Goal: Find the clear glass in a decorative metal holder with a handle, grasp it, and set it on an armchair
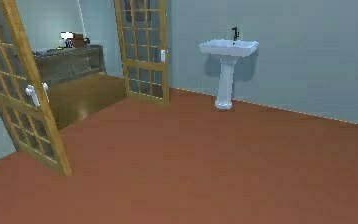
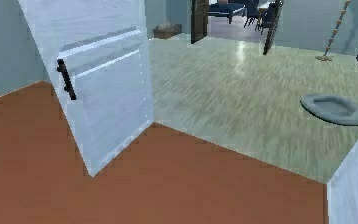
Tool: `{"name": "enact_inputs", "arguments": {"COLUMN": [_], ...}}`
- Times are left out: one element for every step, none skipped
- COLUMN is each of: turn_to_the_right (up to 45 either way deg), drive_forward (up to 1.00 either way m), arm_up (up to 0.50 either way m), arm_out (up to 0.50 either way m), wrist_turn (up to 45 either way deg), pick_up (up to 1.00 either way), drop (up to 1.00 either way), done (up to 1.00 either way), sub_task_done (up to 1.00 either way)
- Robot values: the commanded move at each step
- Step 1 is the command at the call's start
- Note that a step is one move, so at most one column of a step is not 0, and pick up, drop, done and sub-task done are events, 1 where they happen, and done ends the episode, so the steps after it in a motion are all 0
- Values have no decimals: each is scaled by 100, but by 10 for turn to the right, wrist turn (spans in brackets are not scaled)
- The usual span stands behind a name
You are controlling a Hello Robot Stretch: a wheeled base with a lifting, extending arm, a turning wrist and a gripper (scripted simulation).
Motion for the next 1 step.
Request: {"name": "enact_inputs", "arguments": {"turn_to_the_right": [-150], "drive_forward": [0], "arm_up": [0], "arm_out": [0], "wrist_turn": [0], "pick_up": [0], "drop": [0], "done": [0], "sub_task_done": [0]}}
